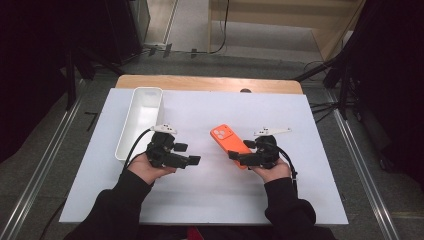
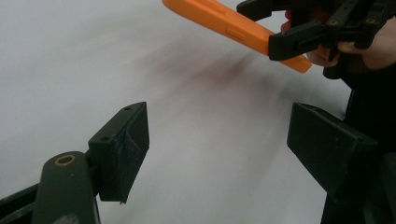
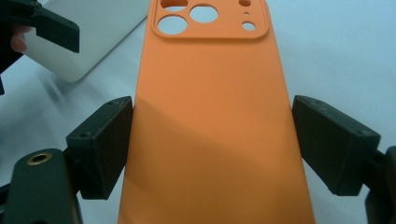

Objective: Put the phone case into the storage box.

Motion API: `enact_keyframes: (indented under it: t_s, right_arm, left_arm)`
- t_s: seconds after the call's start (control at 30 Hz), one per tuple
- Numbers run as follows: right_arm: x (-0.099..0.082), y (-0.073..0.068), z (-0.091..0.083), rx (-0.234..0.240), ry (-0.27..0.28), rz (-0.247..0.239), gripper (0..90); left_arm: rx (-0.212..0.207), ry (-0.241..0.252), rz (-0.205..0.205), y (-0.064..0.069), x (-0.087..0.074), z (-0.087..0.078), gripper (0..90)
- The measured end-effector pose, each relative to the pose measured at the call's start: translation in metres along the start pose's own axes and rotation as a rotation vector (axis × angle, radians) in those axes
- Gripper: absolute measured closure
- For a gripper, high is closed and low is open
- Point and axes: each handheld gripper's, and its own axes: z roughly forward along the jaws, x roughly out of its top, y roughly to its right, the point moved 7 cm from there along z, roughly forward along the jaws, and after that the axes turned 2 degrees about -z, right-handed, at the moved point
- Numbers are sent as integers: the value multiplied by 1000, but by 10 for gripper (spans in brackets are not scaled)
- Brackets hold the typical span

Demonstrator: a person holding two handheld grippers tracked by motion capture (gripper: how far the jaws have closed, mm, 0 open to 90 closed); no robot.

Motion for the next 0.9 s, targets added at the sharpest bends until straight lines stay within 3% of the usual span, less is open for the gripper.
enact_keyframes:
  t_s: [0.1,0.37,0.6,0.9]
  right_arm:
    - [0,-1,2,-18,0,-9,148]
    - [2,-5,6,-50,22,18,148]
    - [2,-9,9,-87,50,36,148]
    - [1,-23,21,-75,69,56,148]
  left_arm:
    - [5,-17,-14,-2,1,3,279]
    - [14,3,-54,-8,9,6,280]
    - [35,7,-61,-11,19,9,280]
    - [39,13,-92,-15,26,11,280]
